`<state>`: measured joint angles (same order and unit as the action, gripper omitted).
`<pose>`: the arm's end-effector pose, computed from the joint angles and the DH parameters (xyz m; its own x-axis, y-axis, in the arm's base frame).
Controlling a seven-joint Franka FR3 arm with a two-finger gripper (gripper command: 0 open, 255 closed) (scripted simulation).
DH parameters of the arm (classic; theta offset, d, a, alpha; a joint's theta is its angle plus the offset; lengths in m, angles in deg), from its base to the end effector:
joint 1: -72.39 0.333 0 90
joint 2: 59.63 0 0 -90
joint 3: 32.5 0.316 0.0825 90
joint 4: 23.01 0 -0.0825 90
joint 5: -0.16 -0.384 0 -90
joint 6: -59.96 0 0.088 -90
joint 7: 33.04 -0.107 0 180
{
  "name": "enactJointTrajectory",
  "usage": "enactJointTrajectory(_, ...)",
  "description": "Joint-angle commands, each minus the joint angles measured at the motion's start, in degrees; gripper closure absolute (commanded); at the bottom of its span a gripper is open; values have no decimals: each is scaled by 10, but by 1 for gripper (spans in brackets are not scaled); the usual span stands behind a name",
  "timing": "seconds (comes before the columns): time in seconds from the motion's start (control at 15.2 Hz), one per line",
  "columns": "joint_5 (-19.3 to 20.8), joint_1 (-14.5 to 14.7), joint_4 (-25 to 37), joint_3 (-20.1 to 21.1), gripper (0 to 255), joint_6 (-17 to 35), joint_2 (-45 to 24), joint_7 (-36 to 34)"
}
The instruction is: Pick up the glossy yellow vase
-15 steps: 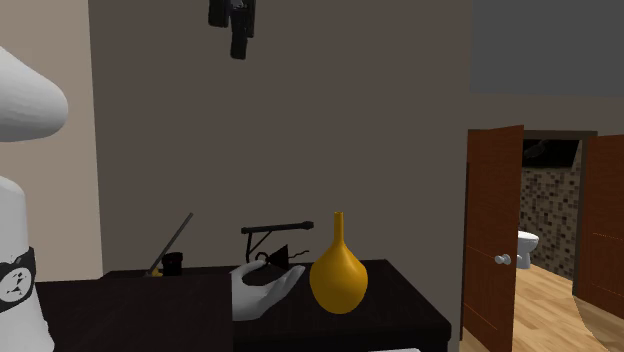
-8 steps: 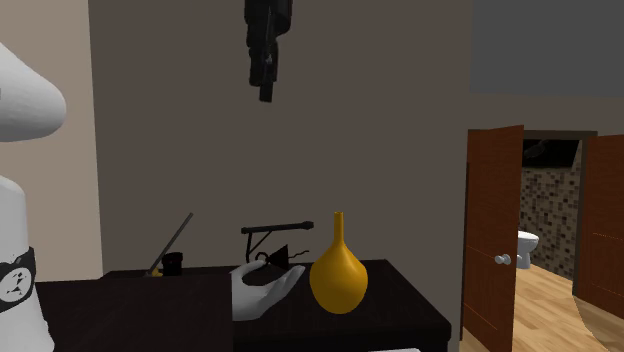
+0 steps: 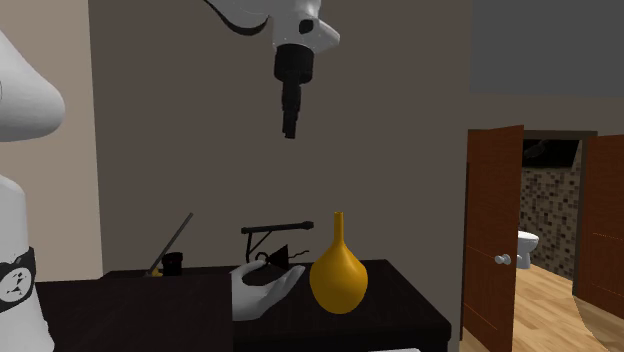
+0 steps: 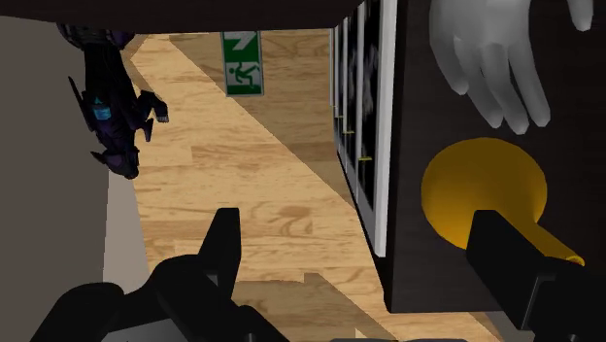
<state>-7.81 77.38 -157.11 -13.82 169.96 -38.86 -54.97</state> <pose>0.3921 0.1891 0.4605 0.9963 -0.0466 -0.0723 -0.0456 -0.9988 0.0151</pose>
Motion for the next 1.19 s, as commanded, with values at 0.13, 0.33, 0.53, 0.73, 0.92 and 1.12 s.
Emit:
enactJointTrajectory(0.13,13,5,26,33,0,57,-76,-40)
enactJointTrajectory(0.33,35,9,54,54,0,93,-138,-76)
enactJointTrajectory(0.53,66,16,89,71,0,124,-204,-115)
enactJointTrajectory(0.73,104,29,131,80,0,147,-272,-155)
enactJointTrajectory(0.92,145,50,180,80,0,161,-340,-194)
enactJointTrajectory(1.12,182,77,236,74,0,169,-408,-228)
